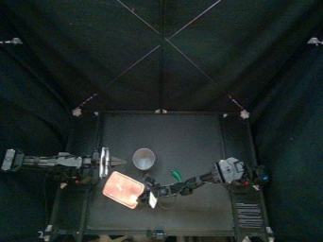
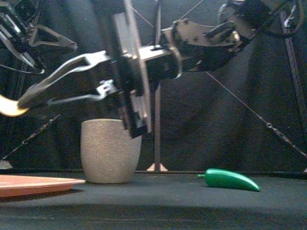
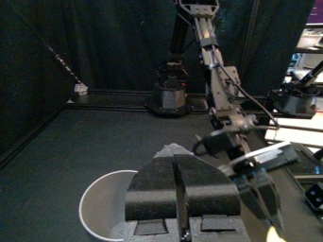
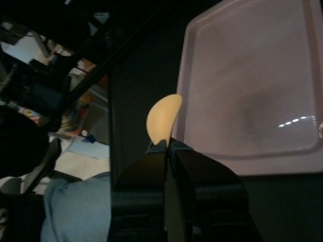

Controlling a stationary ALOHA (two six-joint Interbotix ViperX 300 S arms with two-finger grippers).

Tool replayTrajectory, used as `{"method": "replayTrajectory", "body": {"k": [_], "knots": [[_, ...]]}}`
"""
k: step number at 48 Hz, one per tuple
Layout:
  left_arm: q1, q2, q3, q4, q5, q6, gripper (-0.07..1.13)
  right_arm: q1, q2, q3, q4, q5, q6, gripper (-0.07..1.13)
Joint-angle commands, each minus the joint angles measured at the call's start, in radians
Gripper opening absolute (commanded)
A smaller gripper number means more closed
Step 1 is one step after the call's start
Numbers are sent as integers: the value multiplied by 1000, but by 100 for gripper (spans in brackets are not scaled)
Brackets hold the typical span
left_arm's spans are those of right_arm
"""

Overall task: Pick the chip then place it on the pink plate
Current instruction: Drop chip on the pink plate and return to neutral

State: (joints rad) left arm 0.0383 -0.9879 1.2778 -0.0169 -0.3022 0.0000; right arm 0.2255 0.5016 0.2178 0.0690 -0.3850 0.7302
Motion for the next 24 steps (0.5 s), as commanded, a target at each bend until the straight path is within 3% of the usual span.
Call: {"method": "replayTrajectory", "body": {"k": [1,5,18,24], "knots": [[3,3,-25,-2,-5,-2,5,-28,35,-117,0,38,-2,45],[3,3,-23,-2,-5,-2,5,-44,72,-173,-6,83,-8,50],[3,3,-17,-2,-3,-3,5,-92,106,-249,-14,190,-6,88],[3,3,-17,-2,-3,-2,5,-86,87,-245,-17,192,-9,90]]}}
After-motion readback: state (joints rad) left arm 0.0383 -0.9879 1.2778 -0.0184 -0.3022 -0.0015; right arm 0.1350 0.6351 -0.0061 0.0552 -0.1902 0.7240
